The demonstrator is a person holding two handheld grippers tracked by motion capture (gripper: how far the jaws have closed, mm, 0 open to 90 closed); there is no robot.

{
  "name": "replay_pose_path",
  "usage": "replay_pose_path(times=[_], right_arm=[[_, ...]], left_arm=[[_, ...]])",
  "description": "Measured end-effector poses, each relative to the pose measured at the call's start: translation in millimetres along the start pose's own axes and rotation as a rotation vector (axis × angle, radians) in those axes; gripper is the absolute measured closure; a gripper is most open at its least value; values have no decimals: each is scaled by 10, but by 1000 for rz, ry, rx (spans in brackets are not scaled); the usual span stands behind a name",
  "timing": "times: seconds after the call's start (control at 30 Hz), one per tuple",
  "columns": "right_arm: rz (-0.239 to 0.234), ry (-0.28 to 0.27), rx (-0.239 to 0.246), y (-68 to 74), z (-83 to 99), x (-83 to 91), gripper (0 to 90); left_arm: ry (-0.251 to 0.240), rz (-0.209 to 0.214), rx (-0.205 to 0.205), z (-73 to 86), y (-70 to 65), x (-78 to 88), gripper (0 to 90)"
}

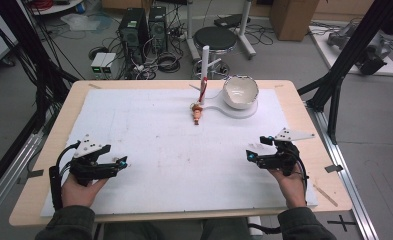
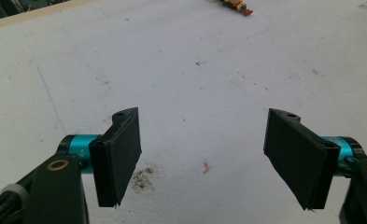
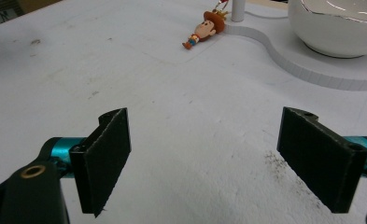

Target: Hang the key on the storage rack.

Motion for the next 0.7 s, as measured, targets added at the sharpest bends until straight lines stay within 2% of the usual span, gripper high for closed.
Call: replay_pose_path(times=[0.27, 0.7], right_arm=[[1, -14, -18, -86, 93, 91, 149], [16, -4, -31, -109, 280, 134, 133]], left_arm=[[-2, 0, -4, 37, -12, 9, 276], [-4, 1, -7, 63, -46, -11, 275]])
Point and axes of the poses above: each handheld gripper's, and its own axes: x roughly backward along the jaws, z roughly out of its underside, y roughly to its left, the point moved 7 cm from there along -x, roughly forward along the jaws, and after that the axes turned 13 degrees about -x, right-handed, at the moved point
